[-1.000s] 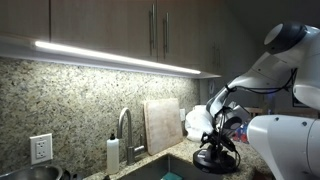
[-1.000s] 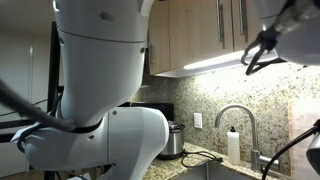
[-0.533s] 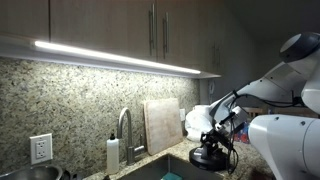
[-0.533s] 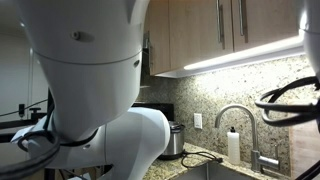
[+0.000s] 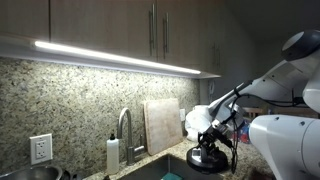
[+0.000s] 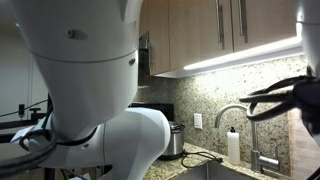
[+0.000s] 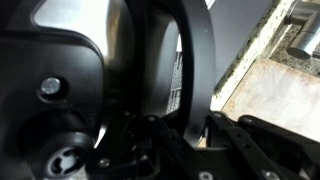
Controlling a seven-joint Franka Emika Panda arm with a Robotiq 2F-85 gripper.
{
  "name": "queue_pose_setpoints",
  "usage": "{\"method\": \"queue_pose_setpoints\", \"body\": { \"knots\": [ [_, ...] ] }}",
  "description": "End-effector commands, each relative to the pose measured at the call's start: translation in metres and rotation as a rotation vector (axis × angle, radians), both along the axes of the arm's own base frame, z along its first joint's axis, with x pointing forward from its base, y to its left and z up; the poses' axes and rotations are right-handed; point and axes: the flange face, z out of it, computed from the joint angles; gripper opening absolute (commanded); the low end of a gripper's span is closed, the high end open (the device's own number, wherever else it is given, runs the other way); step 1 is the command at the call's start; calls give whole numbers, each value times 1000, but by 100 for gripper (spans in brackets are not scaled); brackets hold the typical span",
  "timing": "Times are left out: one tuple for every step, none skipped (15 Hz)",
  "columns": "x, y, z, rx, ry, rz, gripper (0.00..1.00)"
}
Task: Put the lid on the cooker
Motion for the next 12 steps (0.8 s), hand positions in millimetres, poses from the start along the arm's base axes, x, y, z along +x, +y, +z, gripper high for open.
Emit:
{"method": "queue_pose_setpoints", "body": {
  "knots": [
    [4,7,44,-81,114,60,7],
    [7,9,54,-100,148,79,7],
    [9,9,62,-113,172,98,7],
    [13,10,69,-120,202,125,7],
    [16,12,76,-122,227,156,7],
    [19,14,82,-124,249,192,7],
    [24,16,87,-126,272,220,7],
    [27,18,91,-123,289,249,7],
    [29,20,95,-126,303,269,7],
    [32,22,98,-130,315,286,7],
    [34,22,102,-135,326,301,7],
    [36,24,106,-142,332,310,6]
  ]
}}
